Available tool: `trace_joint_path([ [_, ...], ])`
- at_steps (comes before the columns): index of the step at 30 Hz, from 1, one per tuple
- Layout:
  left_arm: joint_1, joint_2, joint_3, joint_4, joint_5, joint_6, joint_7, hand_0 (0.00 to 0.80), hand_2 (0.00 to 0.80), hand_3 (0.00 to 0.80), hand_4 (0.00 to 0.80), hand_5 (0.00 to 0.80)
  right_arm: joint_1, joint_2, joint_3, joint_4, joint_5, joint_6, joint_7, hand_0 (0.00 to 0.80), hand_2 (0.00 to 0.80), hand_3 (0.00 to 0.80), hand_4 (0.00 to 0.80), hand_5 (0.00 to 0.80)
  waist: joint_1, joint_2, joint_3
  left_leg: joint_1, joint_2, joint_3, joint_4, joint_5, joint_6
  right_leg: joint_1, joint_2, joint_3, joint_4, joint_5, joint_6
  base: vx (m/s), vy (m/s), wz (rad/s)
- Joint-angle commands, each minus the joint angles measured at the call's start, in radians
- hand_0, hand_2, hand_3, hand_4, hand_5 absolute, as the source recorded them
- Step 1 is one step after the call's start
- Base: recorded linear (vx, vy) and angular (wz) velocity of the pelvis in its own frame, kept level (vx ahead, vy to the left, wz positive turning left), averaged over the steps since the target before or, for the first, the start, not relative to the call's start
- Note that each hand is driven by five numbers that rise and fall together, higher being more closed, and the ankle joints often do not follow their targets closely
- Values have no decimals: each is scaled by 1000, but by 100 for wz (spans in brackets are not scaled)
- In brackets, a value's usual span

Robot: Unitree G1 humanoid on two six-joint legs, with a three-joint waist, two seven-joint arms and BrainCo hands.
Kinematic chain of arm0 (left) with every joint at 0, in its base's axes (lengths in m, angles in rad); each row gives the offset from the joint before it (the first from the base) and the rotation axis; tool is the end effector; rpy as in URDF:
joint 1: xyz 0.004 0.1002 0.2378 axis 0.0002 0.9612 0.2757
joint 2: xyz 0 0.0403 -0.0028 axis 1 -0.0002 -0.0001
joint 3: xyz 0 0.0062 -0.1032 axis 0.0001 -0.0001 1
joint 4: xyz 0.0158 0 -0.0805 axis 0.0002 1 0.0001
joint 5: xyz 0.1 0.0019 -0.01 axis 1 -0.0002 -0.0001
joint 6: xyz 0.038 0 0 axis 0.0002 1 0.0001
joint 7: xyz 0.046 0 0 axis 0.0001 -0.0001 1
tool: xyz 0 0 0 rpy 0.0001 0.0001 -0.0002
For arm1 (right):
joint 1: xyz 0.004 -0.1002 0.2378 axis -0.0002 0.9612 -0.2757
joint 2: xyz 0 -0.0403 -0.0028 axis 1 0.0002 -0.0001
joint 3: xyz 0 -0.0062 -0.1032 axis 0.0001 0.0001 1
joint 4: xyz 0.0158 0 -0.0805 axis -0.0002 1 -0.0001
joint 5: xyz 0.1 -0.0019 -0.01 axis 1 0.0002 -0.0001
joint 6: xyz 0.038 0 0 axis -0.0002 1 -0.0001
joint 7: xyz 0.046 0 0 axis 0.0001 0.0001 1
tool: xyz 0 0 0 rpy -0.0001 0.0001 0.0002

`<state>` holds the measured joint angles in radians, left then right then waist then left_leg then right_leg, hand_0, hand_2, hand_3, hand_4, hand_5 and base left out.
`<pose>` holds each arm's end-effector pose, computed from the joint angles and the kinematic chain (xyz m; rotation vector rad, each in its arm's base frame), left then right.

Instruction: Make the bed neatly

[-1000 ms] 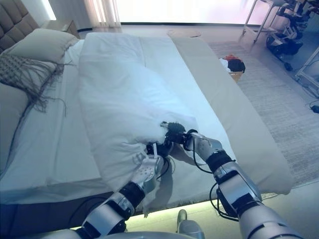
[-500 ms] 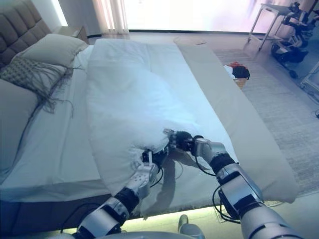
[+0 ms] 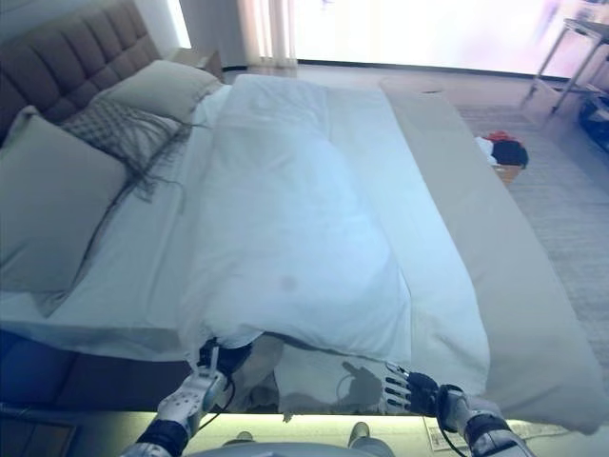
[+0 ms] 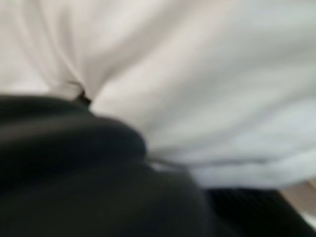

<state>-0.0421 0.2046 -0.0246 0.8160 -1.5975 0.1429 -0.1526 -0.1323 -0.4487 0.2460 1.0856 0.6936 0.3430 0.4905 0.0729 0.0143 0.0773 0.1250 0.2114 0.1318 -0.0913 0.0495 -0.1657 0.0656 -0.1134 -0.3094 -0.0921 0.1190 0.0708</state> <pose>0.1523 0.2030 -0.0770 -1.3955 0.5486 0.4247 0.1283 -0.2714 -0.0807 0.4494 1.1604 0.0813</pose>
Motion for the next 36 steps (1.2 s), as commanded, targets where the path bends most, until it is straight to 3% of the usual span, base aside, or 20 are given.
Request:
trace_joint_path([
  [1, -72, 91, 76, 5, 14, -22, -95, 800, 800, 800, 800, 800, -47, -6, -26, 62, -27, -50, 40, 0, 0, 0, 0, 0, 55, -43, 8, -39, 11, -20, 4, 10, 3, 57, -141, -37, 5, -27, 133, 1, 33, 8],
  [8, -69, 172, 218, -9, -7, -64, -128, 800, 800, 800, 800, 800, -37, -2, -44, 111, -46, -74, 24, 0, 0, 0, 0, 0, 81, -25, -6, -42, -1, -39, 4, 10, 5, 70, -146, -59, 5, -38, 131, -4, 33, 13],
  [15, -97, 311, 361, -2, -12, -86, -115, 800, 800, 800, 800, 800, -49, -16, -54, 134, -33, -93, 9, 0, 0, 0, 0, 0, 101, -6, -21, -53, -9, -53, 4, 16, 4, 80, -147, -81, 5, -49, 129, -7, 45, 9],
  [23, -105, 560, 572, 214, 32, -82, -74, 800, 800, 800, 800, 800, -51, -31, -64, 165, 16, -110, -25, 0, 0, 0, 0, 0, 111, 17, -33, -58, -14, -61, 4, 19, 5, 83, -144, -84, 5, -66, 129, 16, 113, 5],
  [27, -92, 649, 660, 371, 91, -86, -73, 800, 800, 800, 800, 800, -38, -30, -94, 179, 81, -114, -61, 0, 0, 0, 0, 0, 97, 26, -19, -49, -26, -16, 4, 15, 11, 78, -161, -88, 5, -63, 140, -43, 250, 2],
  [31, -55, 729, 739, 504, 124, -83, -32, 800, 800, 800, 800, 800, -25, -27, -142, 200, 135, -134, -84, 0, 0, 0, 0, 0, 96, 32, 15, -59, -81, 3, 48, -31, 38, 69, -234, -94, 5, -18, 164, -73, 292, -1],
  [32, -18, 751, 785, 520, 129, -62, -13, 800, 800, 800, 800, 800, -10, -25, -173, 199, 145, -146, -87, 0, 0, 0, 0, 0, 107, 35, 25, -60, -111, 13, 56, -50, 55, 68, -275, -112, 5, 18, 174, -58, 298, 1],
  [34, 34, 761, 830, 495, 126, -48, 26, 800, 800, 800, 800, 800, 9, -13, -191, 173, 155, -156, -98, 0, 0, 0, 0, 0, 114, 27, 38, -52, -147, 18, 62, -74, 72, 72, -303, -137, 11, 71, 179, -116, 288, -6],
  [35, 68, 759, 842, 476, 80, -43, 40, 800, 800, 800, 800, 800, 14, -6, -190, 140, 168, -158, -108, 0, 0, 0, 0, 0, 118, 33, 54, -48, -168, 26, 58, -72, 95, 60, -310, -160, 164, 65, 166, -253, 394, -1],
  [36, 84, 749, 831, 474, 38, -47, 41, 800, 800, 800, 800, 800, 15, -6, -184, 114, 182, -156, -113, 0, 0, 0, 0, 0, 111, 49, 63, -48, -176, 22, 48, -59, 112, 28, -293, -144, 305, 17, 143, -317, 427, 18],
])
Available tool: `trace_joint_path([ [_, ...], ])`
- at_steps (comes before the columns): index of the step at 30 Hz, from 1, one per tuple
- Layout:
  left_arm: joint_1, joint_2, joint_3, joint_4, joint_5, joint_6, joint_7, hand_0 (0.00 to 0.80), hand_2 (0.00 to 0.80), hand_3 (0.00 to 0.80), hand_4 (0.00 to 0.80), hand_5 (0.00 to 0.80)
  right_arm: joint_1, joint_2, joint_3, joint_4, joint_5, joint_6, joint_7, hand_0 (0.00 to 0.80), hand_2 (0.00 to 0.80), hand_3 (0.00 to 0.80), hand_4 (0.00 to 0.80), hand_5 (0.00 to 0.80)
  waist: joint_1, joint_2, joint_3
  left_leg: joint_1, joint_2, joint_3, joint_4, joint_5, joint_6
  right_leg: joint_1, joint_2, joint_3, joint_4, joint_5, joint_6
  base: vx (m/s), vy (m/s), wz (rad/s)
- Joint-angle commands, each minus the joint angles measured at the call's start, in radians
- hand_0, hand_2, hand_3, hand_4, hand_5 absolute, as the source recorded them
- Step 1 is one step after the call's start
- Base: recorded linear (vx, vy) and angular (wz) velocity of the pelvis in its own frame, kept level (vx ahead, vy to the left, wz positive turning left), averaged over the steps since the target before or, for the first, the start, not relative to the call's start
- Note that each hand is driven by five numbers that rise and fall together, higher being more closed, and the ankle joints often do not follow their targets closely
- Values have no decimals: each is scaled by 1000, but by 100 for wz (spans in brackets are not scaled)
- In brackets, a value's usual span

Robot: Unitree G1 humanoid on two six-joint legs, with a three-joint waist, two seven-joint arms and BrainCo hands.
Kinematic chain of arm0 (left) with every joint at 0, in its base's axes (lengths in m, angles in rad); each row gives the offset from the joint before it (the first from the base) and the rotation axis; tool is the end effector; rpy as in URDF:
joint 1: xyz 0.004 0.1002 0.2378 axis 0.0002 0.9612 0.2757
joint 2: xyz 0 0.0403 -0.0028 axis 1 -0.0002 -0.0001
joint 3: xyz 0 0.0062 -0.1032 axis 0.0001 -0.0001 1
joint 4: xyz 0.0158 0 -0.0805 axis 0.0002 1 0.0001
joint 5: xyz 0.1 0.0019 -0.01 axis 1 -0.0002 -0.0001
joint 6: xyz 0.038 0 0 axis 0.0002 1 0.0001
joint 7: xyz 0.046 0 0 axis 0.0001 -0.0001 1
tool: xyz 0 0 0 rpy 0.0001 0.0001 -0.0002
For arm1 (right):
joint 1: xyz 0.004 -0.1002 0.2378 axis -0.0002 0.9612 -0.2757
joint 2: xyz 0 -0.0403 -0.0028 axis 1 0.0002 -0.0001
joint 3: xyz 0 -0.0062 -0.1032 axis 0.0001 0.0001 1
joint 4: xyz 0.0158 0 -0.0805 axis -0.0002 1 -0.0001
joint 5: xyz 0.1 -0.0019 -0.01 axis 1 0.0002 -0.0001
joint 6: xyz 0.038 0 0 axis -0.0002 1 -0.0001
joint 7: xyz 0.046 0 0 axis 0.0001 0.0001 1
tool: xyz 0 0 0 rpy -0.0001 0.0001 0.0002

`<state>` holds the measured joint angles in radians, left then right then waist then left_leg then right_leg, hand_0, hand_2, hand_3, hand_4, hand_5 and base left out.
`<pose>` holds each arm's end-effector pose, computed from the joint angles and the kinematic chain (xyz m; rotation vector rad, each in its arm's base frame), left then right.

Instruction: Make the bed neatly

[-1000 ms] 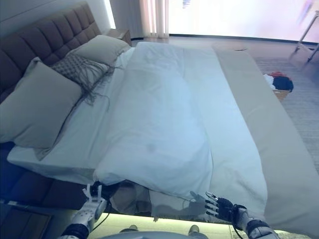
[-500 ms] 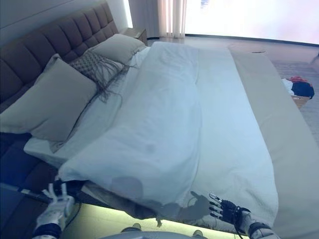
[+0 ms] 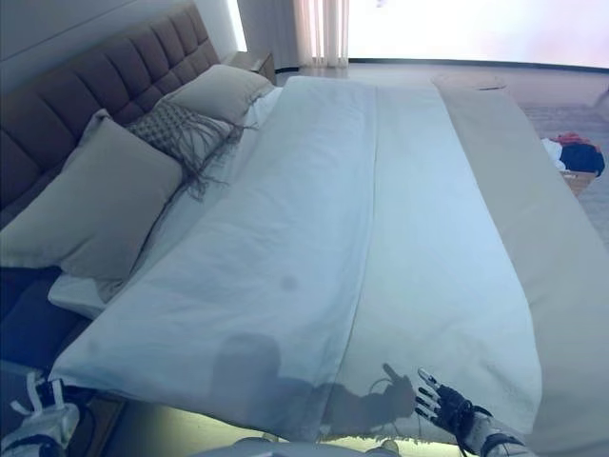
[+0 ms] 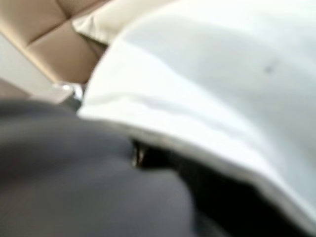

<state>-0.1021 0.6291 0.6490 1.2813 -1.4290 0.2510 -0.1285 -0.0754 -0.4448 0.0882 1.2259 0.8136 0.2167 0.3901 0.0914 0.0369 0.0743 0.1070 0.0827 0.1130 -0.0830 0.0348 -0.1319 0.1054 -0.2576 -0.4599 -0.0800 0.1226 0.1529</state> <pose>0.0896 0.3783 -0.0315 -1.3050 0.2074 1.0779 0.0929 -0.2905 -0.0878 0.5647 1.0731 -0.2662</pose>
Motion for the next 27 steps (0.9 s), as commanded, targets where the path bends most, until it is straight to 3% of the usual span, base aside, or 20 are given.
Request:
trace_joint_path([
  [1, 145, 309, 134, 3, -154, -161, 12, 800, 800, 800, 800, 800, -42, -9, -21, -40, 72, -35, -14, 0, 0, 0, 0, 0, 85, 38, 71, -35, -54, 32, 34, -33, 87, -46, -125, 38, 383, -31, 41, -293, 348, 42],
  [3, 118, 269, 82, -9, -170, -178, -13, 800, 800, 800, 800, 800, -49, -6, -11, -51, 86, -43, -4, 0, 0, 0, 0, 0, 70, 56, 81, -52, -86, -8, 32, -14, 116, -91, -21, 112, 644, -112, 16, -296, 223, 43],
  [4, 102, 242, 56, -28, -171, -188, -13, 800, 800, 800, 800, 800, -59, -11, -9, -47, 83, -48, 12, 0, 0, 0, 0, 0, 71, 42, 85, -71, -109, -24, 43, -8, 120, -74, 38, 138, 653, -136, 7, -292, 61, 30],
  [6, 70, 205, 11, -69, -179, -210, 14, 800, 800, 800, 800, 800, -91, -22, -10, -35, 65, -54, 40, 0, 0, 0, 0, 0, 75, 2, 87, -152, -154, -32, 74, 4, 122, -3, 146, 200, 554, -158, 4, -314, -43, 44],
  [7, 53, 190, -11, -85, -178, -214, 28, 800, 800, 800, 800, 800, -114, -28, -8, -32, 61, -58, 44, 0, 0, 0, 0, 0, 79, -10, 87, -214, -168, -27, 96, 21, 115, 39, 196, 227, 475, -197, -22, -367, -57, 42],
  [8, 33, 177, -33, -95, -171, -210, 40, 800, 800, 800, 800, 800, -142, -38, -4, -29, 59, -61, 46, 0, 0, 0, 0, 0, 86, -20, 85, -266, -179, -24, 111, 44, 97, 81, 218, 251, 368, -238, -45, -322, -34, 30],
  [10, 10, 163, -69, -117, -170, -206, 65, 800, 800, 800, 800, 800, -193, -62, 13, -37, 55, -49, 41, 0, 0, 0, 0, 0, 95, -14, 94, -331, -162, -9, 112, 93, 57, 112, 250, 280, 230, -300, -86, -338, -6, 3],
  [12, -13, 154, -91, -145, -178, -205, 106, 800, 800, 800, 800, 800, -236, -86, 26, -53, 38, -33, 45, 0, 0, 0, 0, 0, 98, 0, 126, -382, -134, 17, 76, 169, 24, 136, 285, 308, 136, -303, -110, -369, 0, -8],
  [15, -23, 145, -94, -153, -164, -192, 117, 800, 800, 800, 800, 800, -232, -94, 35, -64, 21, -18, 40, 0, 0, 0, 0, 0, 100, -2, 160, -399, -110, -2, 24, 187, 15, 137, 289, 325, 105, -274, -114, -348, 32, 2],
  [18, -36, 76, -119, -152, -99, -186, 47, 800, 800, 800, 800, 800, -172, -93, -7, -45, -11, -8, 61, 0, 0, 0, 0, 0, 58, -36, 175, -368, -36, 34, 200, 144, 5, 97, 248, 260, 80, -229, -121, -350, 84, -16],
  [21, -37, 21, -126, -136, -43, -192, -23, 800, 800, 800, 800, 800, -115, -100, -57, 3, -26, -28, 96, 0, 0, 0, 0, 0, 17, -78, 166, -289, 9, -26, 319, 56, 19, 57, 198, 243, 99, -211, -124, -217, 180, 29],
  [23, -35, -5, -128, -137, -12, -190, -37, 800, 800, 800, 800, 800, -81, -106, -94, 34, -20, -38, 110, 0, 0, 0, 0, 0, -20, -78, 137, -191, 51, -26, 296, 30, 19, 29, 183, 227, 118, -213, -121, -138, 271, -45],
  [27, -58, -28, -160, -139, 15, -176, -40, 800, 800, 800, 800, 800, -49, -98, -131, 62, 21, -40, 84, 0, 0, 0, 0, 0, -65, -36, 102, -72, 76, 9, 125, 9, 0, 2, 164, 198, 150, -220, -109, -77, 276, -14],
])
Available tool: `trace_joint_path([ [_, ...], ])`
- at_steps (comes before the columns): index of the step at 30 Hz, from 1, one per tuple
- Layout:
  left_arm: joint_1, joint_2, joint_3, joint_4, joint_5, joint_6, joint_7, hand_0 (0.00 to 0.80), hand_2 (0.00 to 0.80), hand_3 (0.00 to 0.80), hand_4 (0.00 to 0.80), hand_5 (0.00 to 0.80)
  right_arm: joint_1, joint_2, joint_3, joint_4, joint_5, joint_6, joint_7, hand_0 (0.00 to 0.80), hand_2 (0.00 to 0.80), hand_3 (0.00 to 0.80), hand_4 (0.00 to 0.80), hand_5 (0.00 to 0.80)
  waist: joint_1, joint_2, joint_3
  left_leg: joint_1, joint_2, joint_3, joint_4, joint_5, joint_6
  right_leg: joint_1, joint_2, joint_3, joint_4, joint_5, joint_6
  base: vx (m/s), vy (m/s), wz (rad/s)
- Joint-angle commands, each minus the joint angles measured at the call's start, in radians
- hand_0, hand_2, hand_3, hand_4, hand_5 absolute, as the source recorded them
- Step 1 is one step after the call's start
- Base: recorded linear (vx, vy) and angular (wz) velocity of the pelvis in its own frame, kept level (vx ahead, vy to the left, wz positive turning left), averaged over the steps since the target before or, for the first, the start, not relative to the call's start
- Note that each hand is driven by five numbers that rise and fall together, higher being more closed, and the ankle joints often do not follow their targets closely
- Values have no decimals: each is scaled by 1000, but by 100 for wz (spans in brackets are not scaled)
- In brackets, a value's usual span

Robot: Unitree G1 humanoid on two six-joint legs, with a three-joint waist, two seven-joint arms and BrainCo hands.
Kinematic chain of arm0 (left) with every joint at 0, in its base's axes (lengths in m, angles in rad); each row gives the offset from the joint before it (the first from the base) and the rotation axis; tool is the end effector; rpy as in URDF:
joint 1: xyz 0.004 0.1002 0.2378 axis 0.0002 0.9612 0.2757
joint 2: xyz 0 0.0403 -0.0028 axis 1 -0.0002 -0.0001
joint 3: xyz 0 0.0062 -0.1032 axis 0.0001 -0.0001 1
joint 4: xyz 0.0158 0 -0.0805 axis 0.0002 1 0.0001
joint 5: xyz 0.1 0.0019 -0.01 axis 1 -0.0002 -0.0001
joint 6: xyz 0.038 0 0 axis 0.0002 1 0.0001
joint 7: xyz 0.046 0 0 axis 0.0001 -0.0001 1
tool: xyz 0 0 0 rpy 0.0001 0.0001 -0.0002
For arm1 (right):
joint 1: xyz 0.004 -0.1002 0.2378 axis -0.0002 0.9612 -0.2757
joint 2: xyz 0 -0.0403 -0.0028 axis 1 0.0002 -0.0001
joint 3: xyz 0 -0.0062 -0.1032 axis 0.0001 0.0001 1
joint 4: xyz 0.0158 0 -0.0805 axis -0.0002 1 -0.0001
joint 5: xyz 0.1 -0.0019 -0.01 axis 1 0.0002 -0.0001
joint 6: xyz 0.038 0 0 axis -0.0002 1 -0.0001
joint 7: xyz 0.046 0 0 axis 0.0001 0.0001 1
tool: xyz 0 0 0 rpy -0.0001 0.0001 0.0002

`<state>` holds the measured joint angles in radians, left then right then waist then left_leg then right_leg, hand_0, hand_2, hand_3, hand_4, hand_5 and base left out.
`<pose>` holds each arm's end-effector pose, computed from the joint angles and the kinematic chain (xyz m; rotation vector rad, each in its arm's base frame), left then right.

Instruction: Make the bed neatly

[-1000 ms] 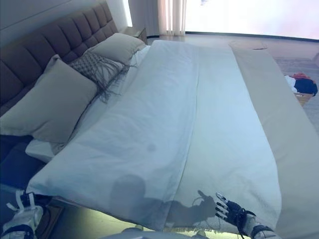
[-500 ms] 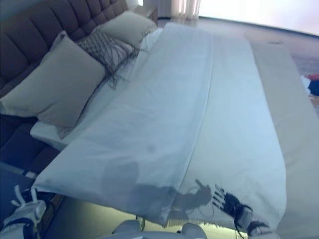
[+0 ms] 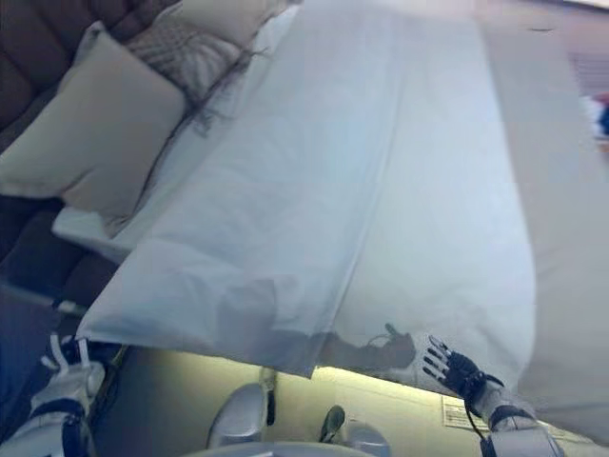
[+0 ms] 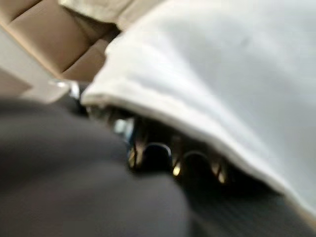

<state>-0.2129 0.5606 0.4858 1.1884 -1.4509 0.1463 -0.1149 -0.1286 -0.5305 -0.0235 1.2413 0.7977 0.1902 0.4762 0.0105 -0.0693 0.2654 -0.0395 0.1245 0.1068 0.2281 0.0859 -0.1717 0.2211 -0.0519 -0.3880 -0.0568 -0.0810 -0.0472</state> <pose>0.1438 0.3558 -0.0274 -1.2418 0.1907 0.9217 0.1101 -0.3237 -0.0655 0.5693 0.9044 -0.2798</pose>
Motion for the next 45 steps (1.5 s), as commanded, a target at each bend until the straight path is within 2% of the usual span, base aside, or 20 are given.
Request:
trace_joint_path([
  [1, 48, 36, -6, -52, 41, -68, -53, 800, 800, 800, 800, 800, 8, -9, -25, 48, 46, -10, -13, 0, 0, 0, 0, 0, 14, 76, -92, 87, 29, 19, -213, -43, 37, -115, -46, 125, 127, -15, 97, -49, 255, 39],
  [3, 43, 33, -20, -56, 56, -57, -56, 800, 800, 800, 800, 800, 16, -3, -40, 51, 62, 5, -29, 0, 0, 0, 0, 0, 9, 86, -95, 103, 19, 13, -237, -48, 34, -116, -55, 128, 120, -4, 109, -32, 201, 39],
  [4, 40, 47, -34, -39, 64, -41, -87, 800, 800, 800, 800, 800, 30, 2, -52, 52, 66, 22, -30, 0, 0, 0, 0, 0, -4, 96, -96, 123, -4, 2, -249, -68, 38, -115, -72, 144, 101, 20, 132, -24, 220, 69],
  [7, 36, 64, -48, 2, 79, -24, -131, 800, 800, 800, 800, 800, 29, 14, -53, 53, 61, 29, -28, 0, 0, 0, 0, 0, -17, 104, -100, 140, -21, 17, -245, -94, 52, -111, -89, 157, 78, 38, 147, -2, 196, 78],
  [9, 38, 70, -46, 25, 86, -24, -156, 800, 800, 800, 800, 800, 22, 16, -50, 57, 65, 34, -19, 0, 0, 0, 0, 0, -19, 102, -99, 139, -33, 22, -212, -121, 59, -106, -96, 171, 58, 47, 150, -8, 168, 4],
  [11, 51, 70, -36, 45, 85, -28, -176, 800, 800, 800, 800, 800, 12, 14, -41, 55, 41, 37, -29, 0, 0, 0, 0, 0, -18, 99, -91, 118, -41, -1, -131, -142, 56, -101, -99, 204, 43, 52, 146, 9, 229, -19],
  [12, 55, 67, -37, 48, 78, -28, -188, 800, 800, 800, 800, 800, 7, 14, -31, 52, 36, 33, -39, 0, 0, 0, 0, 0, -13, 101, -85, 104, -40, -34, -122, -146, 55, -99, -100, 228, 40, 53, 147, 10, 264, -37],
  [13, 53, 64, -43, 47, 75, -29, -198, 800, 800, 800, 800, 800, 4, 15, -23, 49, 39, 30, -45, 0, 0, 0, 0, 0, -12, 105, -83, 101, -29, -43, -138, -141, 54, -99, -105, 234, 44, 51, 151, -26, 280, -48],
  [14, 40, 61, -57, 45, 78, -32, -191, 800, 800, 800, 800, 800, 0, 15, -15, 43, 51, 24, -55, 0, 0, 0, 0, 0, -16, 112, -80, 102, -10, -33, -168, -125, 52, -105, -117, 230, 54, 46, 159, -55, 226, -50],
  [17, -24, 48, -103, 46, 62, -44, -151, 800, 800, 800, 800, 800, -9, 10, -20, 40, 89, 16, -66, 0, 0, 0, 0, 0, -36, 114, -55, 82, 6, 10, -168, -119, 52, -144, -163, 225, 84, 55, 185, -150, 224, -22],
  [18, -36, 46, -109, 57, 55, -38, -147, 668, 668, 668, 668, 668, -14, 8, -25, 45, 86, 19, -63, 0, 0, 0, 0, 0, -37, 111, -44, 72, -3, 13, -154, -129, 57, -155, -183, 229, 87, 69, 199, -107, 168, 1],
  [19, -41, 46, -113, 69, 42, -26, -143, 229, 229, 229, 229, 229, -20, 8, -25, 47, 83, 19, -70, 0, 0, 0, 0, 0, -37, 109, -36, 65, -10, 20, -140, -139, 63, -162, -202, 230, 84, 85, 212, -77, 152, 6],
  [20, -42, 43, -117, 79, 39, -17, -135, 0, 0, 0, 0, 0, -26, 9, -23, 45, 80, 20, -75, 0, 0, 0, 0, 0, -36, 109, -31, 61, -16, 29, -130, -147, 68, -166, -217, 228, 77, 101, 223, -66, 150, 7],
  [22, -30, 26, -120, 85, 36, 11, -140, 0, 0, 0, 0, 0, -34, 21, -22, 31, 77, 21, -84, 0, 0, 0, 0, 0, -33, 105, -23, 55, -36, 44, -128, -162, 82, -176, -248, 225, 51, 137, 243, -49, 140, 1],
  [24, -4, 0, -120, 87, 27, 36, -139, 0, 0, 0, 0, 0, -32, 35, -24, 16, 71, 21, -84, 0, 0, 0, 0, 0, -29, 102, -24, 60, -49, 56, -145, -164, 91, -185, -252, 222, 38, 154, 249, -46, 126, -7],
  [25, 24, -34, -113, 77, 21, 38, -154, 0, 0, 0, 0, 0, -27, 59, -23, 4, 62, 19, -82, 0, 0, 0, 0, 0, -21, 101, -21, 69, -51, 70, -166, -158, 101, -198, -239, 199, 64, 139, 246, -78, 107, -12],
  [28, 86, -120, -122, 43, 32, 28, -156, 0, 0, 0, 0, 0, 1, 113, -8, -19, 63, -3, -77, 0, 0, 0, 0, 0, -4, 93, -29, 77, -55, 76, -211, -140, 116, -208, -189, 177, 108, 92, 222, -90, 27, -15],
  [30, 116, -168, -142, 49, 38, 20, -165, 0, 0, 0, 0, 0, 15, 147, -10, -18, 66, -14, -76, 0, 0, 0, 0, 0, 14, 78, -45, 84, -58, 65, -251, -124, 114, -204, -177, 164, 69, 113, 222, -51, -79, -1],
  [35, 152, -220, -140, 102, 123, 36, -164, 0, 0, 0, 0, 0, 23, 169, -24, 7, 54, -6, -65, 0, 0, 0, 0, 0, 43, 58, -84, 109, -47, 57, -315, -100, 100, -158, -158, 126, -6, 142, 218, 15, -65, 9],
  [45, 193, -236, -107, 162, 168, 0, -197, 0, 0, 0, 0, 0, 37, 201, -41, 49, 42, -6, -58, 0, 0, 0, 0, 0, 63, 46, -128, 144, -43, 60, -315, -109, 90, -108, -152, 97, -26, 137, 213, 40, -21, 5],
])
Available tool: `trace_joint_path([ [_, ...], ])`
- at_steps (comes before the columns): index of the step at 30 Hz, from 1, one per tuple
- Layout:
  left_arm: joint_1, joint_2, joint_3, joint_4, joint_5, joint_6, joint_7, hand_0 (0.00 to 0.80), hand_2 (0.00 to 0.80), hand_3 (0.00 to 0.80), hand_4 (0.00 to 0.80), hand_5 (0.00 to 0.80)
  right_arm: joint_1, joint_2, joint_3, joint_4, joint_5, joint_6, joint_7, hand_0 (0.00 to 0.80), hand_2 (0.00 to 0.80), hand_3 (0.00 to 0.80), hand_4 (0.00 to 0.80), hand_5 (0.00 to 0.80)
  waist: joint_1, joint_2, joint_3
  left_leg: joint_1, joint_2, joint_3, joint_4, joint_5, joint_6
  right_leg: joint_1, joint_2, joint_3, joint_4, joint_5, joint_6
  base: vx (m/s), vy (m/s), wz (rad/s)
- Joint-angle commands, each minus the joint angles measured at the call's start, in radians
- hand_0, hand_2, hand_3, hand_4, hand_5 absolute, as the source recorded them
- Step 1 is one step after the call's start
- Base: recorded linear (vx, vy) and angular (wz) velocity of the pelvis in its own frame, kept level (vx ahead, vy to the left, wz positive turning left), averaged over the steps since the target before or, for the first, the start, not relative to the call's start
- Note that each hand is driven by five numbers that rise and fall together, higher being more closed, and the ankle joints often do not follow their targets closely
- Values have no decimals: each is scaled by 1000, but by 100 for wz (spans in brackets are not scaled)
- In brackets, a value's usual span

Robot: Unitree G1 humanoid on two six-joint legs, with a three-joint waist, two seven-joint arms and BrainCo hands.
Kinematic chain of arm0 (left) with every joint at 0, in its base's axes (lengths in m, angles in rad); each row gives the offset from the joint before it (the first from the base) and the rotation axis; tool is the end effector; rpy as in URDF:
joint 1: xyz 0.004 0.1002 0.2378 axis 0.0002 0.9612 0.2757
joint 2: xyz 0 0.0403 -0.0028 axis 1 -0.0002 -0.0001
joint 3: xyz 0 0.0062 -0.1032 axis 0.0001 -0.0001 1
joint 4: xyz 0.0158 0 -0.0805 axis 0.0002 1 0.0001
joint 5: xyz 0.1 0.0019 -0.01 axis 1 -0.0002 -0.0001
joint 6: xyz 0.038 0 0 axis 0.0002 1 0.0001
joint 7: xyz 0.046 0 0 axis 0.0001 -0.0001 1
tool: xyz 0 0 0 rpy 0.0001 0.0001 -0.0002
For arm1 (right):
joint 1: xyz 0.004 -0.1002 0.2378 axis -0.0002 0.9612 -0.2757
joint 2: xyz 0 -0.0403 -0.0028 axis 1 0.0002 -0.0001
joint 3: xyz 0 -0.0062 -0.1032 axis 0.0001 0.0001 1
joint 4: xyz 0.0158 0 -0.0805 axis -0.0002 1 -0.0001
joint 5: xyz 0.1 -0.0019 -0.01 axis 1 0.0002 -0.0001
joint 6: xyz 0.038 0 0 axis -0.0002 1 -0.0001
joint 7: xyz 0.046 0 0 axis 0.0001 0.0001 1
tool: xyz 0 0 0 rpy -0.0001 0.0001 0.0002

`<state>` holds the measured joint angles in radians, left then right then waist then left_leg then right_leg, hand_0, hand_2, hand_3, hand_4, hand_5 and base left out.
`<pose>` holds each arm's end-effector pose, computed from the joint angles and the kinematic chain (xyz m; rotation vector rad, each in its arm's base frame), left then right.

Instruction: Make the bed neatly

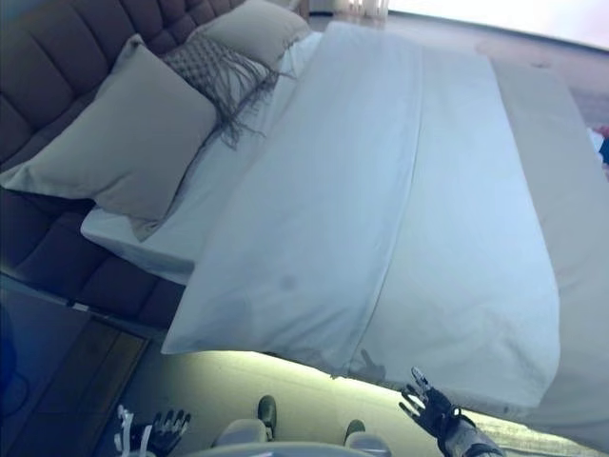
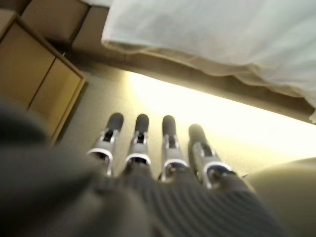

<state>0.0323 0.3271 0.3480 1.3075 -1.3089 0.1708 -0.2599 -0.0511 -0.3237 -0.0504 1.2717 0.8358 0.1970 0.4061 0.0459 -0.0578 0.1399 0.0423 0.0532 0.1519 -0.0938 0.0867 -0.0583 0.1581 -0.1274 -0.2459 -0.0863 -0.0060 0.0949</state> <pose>0.0425 0.2754 -0.1050 -1.2263 0.6829 0.9444 0.0778 -0.2592 -0.1050 0.7738 1.0368 -0.3287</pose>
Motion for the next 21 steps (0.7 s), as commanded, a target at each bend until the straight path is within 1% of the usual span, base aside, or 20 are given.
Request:
trace_joint_path([
  [1, -55, -1, 27, 37, 28, -24, -65, 0, 0, 0, 0, 0, -42, -3, -11, 17, 4, -12, 8, 0, 0, 0, 0, 0, 28, 36, -5, 65, 28, 15, 7, -111, -23, -41, -77, -45, 4, 62, 70, 44, -3, 1],
  [2, -58, 0, 25, 30, 27, -20, -89, 0, 0, 0, 0, 0, -42, -1, -11, 16, 2, -11, 7, 0, 0, 0, 0, 0, 27, 36, -6, 69, 28, 17, 7, -111, -23, -37, -77, -46, 4, 61, 70, 0, 0, 0],
  [4, -64, -1, 15, 9, 24, -16, -97, 0, 0, 0, 0, 0, -43, 1, -6, 15, 5, -11, 2, 0, 0, 0, 0, 0, 27, 39, -8, 73, 28, 18, 7, -112, -23, -33, -78, -47, 4, 59, 70, 21, 11, 0],
  [5, -69, -9, -11, -33, 29, -15, -131, 0, 0, 0, 0, 0, -42, 5, -2, 11, 8, -9, -8, 0, 0, 0, 0, 0, 25, 42, -12, 77, 26, 17, 7, -114, -21, -30, -78, -46, 3, 59, 69, 49, 28, 0],
  [7, -71, -16, -34, -73, 40, -18, -174, 0, 0, 0, 0, 0, -37, 6, -2, 10, 10, -6, -11, 0, 0, 0, 0, 0, 25, 45, -15, 81, 24, 18, 7, -116, -21, -27, -79, -46, 0, 61, 70, 24, 16, 0],
  [8, -67, -24, -66, -109, 28, -27, -195, 0, 0, 0, 0, 0, -35, 2, 0, 6, 16, -1, -12, 0, 0, 0, 0, 0, 25, 48, -16, 82, 23, 20, 7, -117, -21, -28, -81, -47, -1, 63, 72, 0, 0, 0],
  [10, -63, -34, -104, -160, 57, -51, -198, 0, 0, 0, 0, 0, -30, 4, 3, 2, 19, 4, -13, 0, 0, 0, 0, 0, 24, 51, -20, 82, 21, 20, 7, -119, -19, -31, -80, -42, -1, 64, 73, 0, 0, 0],
  [15, -68, -16, -177, -205, 151, -102, -240, 0, 0, 0, 0, 0, -12, 9, 16, -8, 40, 7, -10, 0, 0, 0, 0, 0, 12, 53, -31, 81, 16, 21, 7, -119, -17, -34, -76, -32, -1, 67, 73, 5, 5, -1],
  [18, -75, -6, -243, -237, 201, -142, -315, 0, 0, 0, 0, 0, 4, 12, 21, -3, 49, 11, -7, 0, 0, 0, 0, 0, 0, 56, -42, 85, 16, 27, 7, -121, -15, -36, -74, -26, -1, 68, 72, 14, 18, -10],
  [21, -72, -10, -277, -284, 194, -153, -367, 0, 0, 0, 0, 0, 16, 13, 15, 5, 52, 12, -11, 0, 0, 0, 0, 0, -4, 62, -48, 88, 15, 33, 7, -121, -14, -35, -74, -23, -1, 69, 73, 9, 16, -11],
])
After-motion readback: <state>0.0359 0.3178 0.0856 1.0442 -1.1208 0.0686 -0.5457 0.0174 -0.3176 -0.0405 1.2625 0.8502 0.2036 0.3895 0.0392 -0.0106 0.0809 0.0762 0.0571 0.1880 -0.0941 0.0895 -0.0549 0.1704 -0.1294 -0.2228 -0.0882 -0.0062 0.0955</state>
